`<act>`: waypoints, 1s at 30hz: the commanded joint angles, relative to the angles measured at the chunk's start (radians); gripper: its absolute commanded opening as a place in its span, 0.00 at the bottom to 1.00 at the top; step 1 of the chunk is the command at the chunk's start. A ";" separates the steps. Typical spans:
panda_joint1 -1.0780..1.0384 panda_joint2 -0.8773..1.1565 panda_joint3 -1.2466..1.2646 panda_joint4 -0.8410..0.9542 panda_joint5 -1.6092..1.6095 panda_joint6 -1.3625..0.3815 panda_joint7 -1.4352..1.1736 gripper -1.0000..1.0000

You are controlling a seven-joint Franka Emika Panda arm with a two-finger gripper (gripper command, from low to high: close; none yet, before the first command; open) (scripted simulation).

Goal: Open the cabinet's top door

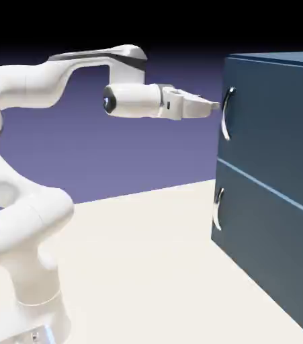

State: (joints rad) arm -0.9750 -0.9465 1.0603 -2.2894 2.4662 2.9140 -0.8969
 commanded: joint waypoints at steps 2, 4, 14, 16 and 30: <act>-0.035 -0.013 0.037 0.018 0.087 -0.004 -0.058 0.50; -0.070 -0.027 0.075 0.037 0.174 -0.009 -0.116 0.50; -0.269 -0.041 0.234 0.172 0.404 -0.025 -0.262 0.50; -0.340 -0.029 0.274 0.229 0.407 -0.029 -0.261 0.50; 0.021 0.137 0.026 -0.017 0.407 -0.152 -0.508 0.00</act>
State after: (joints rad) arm -0.9544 -0.8098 1.0864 -2.3065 2.8726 2.7615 -1.4050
